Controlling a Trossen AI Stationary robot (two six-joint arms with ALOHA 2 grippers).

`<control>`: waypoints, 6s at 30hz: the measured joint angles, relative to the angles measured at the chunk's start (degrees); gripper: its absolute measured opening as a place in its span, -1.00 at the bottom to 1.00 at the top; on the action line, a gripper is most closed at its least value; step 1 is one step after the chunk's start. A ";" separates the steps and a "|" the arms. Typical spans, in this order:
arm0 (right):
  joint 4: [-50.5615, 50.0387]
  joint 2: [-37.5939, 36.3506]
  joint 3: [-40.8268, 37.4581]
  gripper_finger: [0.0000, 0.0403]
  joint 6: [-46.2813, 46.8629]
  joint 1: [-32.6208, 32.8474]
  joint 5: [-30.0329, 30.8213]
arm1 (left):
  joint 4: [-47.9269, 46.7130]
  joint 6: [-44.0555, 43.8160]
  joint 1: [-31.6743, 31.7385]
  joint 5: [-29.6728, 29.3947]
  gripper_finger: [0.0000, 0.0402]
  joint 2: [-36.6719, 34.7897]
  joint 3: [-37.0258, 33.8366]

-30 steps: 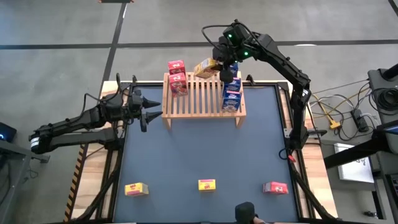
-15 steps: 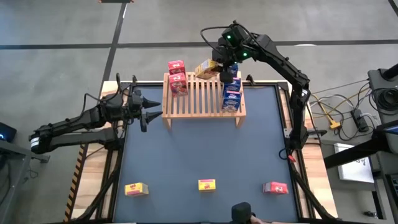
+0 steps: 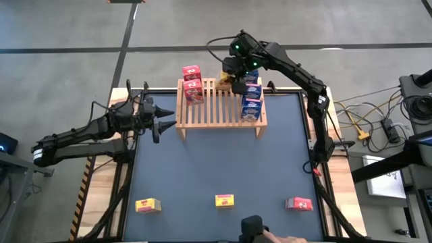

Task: Stack cereal on shelf
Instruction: Put the top yellow cereal box on the shelf, then put the left yellow cereal box on the shelf aligned with the yellow cereal box

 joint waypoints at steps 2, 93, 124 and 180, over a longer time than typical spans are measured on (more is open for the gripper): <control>0.11 0.08 0.05 -0.18 0.01 0.02 -0.08 | 0.00 0.00 0.00 0.01 -0.01 0.03 0.00; 4.70 -0.55 0.09 0.34 2.53 0.50 -0.60 | -0.28 0.02 0.00 -0.02 -0.01 1.34 0.00; -0.86 -12.72 0.05 0.38 5.31 5.69 0.06 | -5.63 0.03 -1.08 4.38 -0.01 0.90 5.16; 32.03 -60.22 -65.28 0.25 20.14 18.78 -0.09 | -20.25 -9.60 -23.26 -8.31 -0.01 0.37 13.90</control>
